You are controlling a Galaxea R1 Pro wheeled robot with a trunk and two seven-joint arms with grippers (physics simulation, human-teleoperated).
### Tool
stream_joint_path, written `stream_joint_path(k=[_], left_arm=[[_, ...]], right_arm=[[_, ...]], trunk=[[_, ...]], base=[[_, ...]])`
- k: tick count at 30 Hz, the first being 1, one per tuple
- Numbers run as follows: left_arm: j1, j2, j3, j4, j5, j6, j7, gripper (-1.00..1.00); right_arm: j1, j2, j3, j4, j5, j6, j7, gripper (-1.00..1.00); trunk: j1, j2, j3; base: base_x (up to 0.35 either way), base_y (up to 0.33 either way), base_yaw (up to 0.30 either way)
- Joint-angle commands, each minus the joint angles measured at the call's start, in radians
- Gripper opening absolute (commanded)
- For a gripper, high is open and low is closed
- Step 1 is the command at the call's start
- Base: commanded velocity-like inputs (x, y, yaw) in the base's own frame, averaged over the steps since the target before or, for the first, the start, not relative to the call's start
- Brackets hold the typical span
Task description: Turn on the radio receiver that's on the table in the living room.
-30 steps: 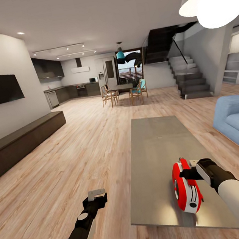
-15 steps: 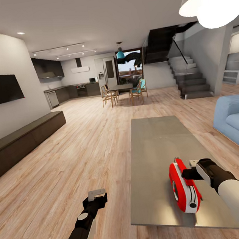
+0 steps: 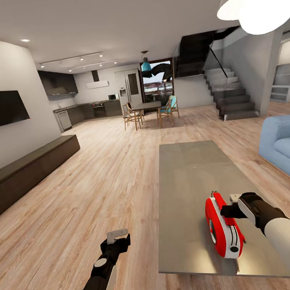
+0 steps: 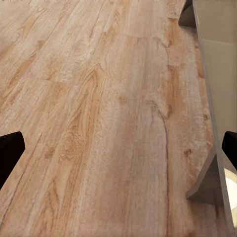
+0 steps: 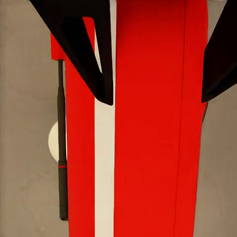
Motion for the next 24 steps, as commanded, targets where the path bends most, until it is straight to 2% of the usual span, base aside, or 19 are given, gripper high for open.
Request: stream_joint_path(k=[1, 9, 24], left_arm=[[0.0, 0.002, 0.0, 0.0, 0.001, 0.0, -0.001, 1.0], [0.0, 0.003, 0.0, 0.0, 0.0, 0.0, -0.001, 1.0], [0.0, 0.009, 0.0, 0.0, -0.003, 0.003, 0.0, 1.0]], right_arm=[[0.0, 0.0, -0.001, 0.0, -0.001, 0.0, 0.001, -1.0], [0.0, 0.0, -0.001, 0.0, -0.001, 0.0, 0.001, -1.0], [0.0, 0.0, -0.001, 0.0, -0.001, -0.001, 0.009, -1.0]], trunk=[[0.0, 0.0, 0.0], [0.0, 0.0, 0.0], [-0.057, 0.105, 0.047]], base=[[0.0, 0.0, 0.0], [0.0, 0.0, 0.0], [0.0, 0.0, 0.0]])
